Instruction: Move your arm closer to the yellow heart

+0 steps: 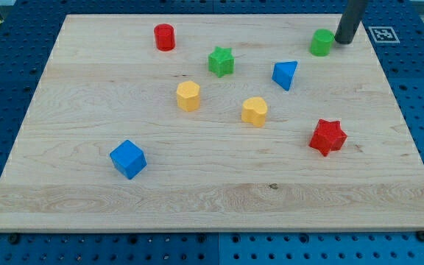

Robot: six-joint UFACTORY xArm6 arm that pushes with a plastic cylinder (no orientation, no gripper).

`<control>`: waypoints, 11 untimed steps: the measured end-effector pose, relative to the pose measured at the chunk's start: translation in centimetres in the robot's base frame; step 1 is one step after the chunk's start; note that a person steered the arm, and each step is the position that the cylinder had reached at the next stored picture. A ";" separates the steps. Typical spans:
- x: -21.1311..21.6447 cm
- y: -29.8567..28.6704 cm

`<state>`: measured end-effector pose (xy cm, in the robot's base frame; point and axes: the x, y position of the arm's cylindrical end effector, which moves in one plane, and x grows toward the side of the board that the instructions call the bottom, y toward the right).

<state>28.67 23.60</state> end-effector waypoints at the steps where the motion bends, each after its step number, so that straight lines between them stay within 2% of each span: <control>1: 2.0 -0.9; 3: 9.5 -0.9; 4: 13.2 -2.8; 5: 14.3 -8.9; 6: 14.4 -10.4; 8: 19.4 -12.4; 11: 20.5 -17.0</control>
